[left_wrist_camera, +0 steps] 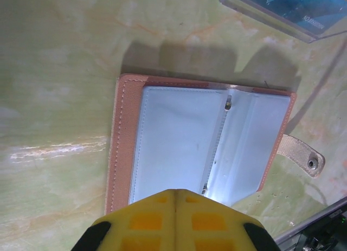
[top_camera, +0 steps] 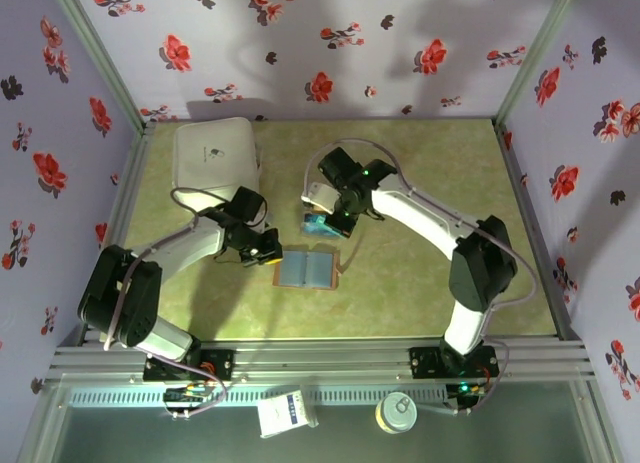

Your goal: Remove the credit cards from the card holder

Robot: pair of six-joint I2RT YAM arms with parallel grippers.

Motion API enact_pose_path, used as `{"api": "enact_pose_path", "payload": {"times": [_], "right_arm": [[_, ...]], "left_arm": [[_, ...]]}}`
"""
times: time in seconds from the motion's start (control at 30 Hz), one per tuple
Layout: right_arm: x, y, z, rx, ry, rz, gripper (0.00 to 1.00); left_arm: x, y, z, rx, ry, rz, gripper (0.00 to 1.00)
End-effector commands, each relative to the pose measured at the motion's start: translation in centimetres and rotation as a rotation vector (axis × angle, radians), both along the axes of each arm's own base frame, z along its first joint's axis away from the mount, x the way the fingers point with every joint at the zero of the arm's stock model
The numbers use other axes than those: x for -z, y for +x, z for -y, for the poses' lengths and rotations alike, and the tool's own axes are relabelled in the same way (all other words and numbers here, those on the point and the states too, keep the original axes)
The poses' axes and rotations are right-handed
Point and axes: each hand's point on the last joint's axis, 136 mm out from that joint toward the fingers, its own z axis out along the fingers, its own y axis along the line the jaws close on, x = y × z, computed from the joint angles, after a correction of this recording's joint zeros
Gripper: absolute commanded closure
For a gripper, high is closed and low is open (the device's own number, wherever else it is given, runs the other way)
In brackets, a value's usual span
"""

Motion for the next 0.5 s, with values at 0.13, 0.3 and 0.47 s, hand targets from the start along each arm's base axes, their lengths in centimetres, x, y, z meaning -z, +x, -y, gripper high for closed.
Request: {"api": "enact_pose_path", "payload": {"times": [0.13, 0.3, 0.47], "right_arm": [[-0.5, 3.8, 1.0, -0.083, -0.053, -0.004, 1.0], [-0.9, 6.5, 0.5, -0.097, -0.033, -0.008, 1.0], [-1.5, 8.9, -0.4, -0.112, 0.008, 0.001, 1.0]], "left_arm": [[0.1, -1.2, -1.4, -0.004, 0.021, -0.016, 0.98], [0.0, -1.5, -1.7, -0.014, 0.026, -0.022, 0.98], [0.0, -1.7, -2.0, -0.028, 0.03, -0.022, 0.98]]}}
